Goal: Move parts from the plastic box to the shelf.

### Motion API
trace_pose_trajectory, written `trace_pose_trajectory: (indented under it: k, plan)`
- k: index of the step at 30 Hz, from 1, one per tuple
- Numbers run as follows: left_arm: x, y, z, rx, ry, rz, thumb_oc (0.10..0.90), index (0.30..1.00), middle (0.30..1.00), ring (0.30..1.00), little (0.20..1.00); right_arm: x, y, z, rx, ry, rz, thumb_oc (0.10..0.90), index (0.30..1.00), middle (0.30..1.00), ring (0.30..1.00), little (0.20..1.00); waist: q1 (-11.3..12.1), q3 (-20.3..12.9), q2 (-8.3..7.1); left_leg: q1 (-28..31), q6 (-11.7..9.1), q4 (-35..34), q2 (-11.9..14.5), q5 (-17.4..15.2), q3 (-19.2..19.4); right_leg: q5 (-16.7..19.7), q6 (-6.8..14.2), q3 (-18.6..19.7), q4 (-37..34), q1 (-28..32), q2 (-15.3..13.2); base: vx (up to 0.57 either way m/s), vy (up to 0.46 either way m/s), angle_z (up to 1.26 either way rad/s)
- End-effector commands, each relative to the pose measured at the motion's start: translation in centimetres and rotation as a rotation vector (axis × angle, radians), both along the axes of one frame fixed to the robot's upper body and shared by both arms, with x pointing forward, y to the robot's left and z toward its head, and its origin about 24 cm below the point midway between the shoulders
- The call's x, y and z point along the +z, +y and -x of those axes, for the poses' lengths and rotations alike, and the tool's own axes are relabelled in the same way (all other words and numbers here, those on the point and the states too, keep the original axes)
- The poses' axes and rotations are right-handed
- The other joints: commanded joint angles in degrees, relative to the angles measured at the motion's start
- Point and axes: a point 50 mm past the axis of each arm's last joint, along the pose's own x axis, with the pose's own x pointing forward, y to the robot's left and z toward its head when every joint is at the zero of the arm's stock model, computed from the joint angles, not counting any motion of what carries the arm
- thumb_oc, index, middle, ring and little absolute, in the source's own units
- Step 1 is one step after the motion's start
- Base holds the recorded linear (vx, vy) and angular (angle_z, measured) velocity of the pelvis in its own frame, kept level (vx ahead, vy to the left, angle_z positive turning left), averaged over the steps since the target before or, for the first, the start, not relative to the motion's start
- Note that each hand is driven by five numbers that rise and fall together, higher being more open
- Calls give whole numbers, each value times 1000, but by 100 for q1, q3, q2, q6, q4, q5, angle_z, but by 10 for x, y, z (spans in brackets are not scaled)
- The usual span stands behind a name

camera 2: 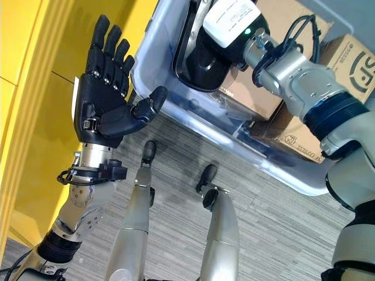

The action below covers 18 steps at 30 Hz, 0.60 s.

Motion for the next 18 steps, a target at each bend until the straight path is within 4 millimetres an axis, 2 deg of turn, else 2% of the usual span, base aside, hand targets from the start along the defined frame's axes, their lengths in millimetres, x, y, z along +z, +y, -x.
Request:
trace_pose_trajectory:
  k: [1,2,3,5,6,9,12,13,14,18]
  plan:
    - [35,1,20,-42,-237,58,900,1000,1000,1000,1000,-40,-16,-4,-73,154,45,400,300,300,300,300,-76,11,1,303,212,143,13,-562,315,-622,354,209,-825,1666,395,-21,13,4]
    - [35,1,20,-42,-233,52,900,1000,1000,1000,1000,-40,-13,-2,-53,154,42,400,300,300,300,300,-71,11,-33,433,206,100,31,-554,323,-588,371,196,-909,1800,401,-85,40,0]
    - [35,1,20,-43,-235,50,900,1000,1000,1000,1000,-39,-13,-2,-54,153,40,400,300,300,300,300,-42,11,-4,364,240,55,53,-399,334,-456,353,124,-948,1735,406,-84,42,-6]
    - [35,4,19,-37,-234,29,900,1000,1000,1000,1000,-35,-5,4,4,152,34,400,300,300,300,300,-34,11,-62,792,231,-140,120,-354,377,-354,392,110,-1230,2175,444,-40,27,-12]
    - [35,4,19,-38,-234,29,900,1000,1000,1000,1000,-35,-5,4,4,152,34,400,300,300,300,300,-32,11,-62,797,230,-145,121,-353,377,-351,392,110,-1235,2180,445,-9,17,-19]
    - [35,8,17,-33,-234,-1,900,1000,1000,1000,1000,-24,-6,14,54,130,-45,400,300,300,300,300,-32,7,-160,1529,236,-387,197,-324,429,-207,457,106,-1723,2959,446,3,15,-7]
    - [32,14,16,-20,-220,-19,900,1000,1000,1000,1000,-19,-6,23,106,126,-90,400,300,300,300,300,-83,-227,-222,1903,260,-547,272,-322,476,-89,510,128,-2057,3352,443,44,34,-6]
    - [32,14,16,-21,-219,-20,900,1000,1000,1000,1000,-19,-6,23,106,127,-92,400,300,300,300,300,-73,-216,-224,1926,261,-560,275,-318,479,-80,511,128,-2077,3378,447,58,35,-12]
    - [30,16,16,-27,-212,-37,900,1000,1000,1000,1000,-18,-4,30,141,138,-102,400,300,300,300,300,-96,-412,-264,2183,272,-679,334,-329,511,-21,540,138,-2333,3650,451,53,34,-16]
    - [24,25,17,-22,-186,-69,900,1000,1000,1000,1000,-11,-3,45,211,153,-152,400,300,300,300,300,-174,-816,-317,2638,279,-1001,422,-290,587,197,617,144,-2868,4122,471,63,41,-15]
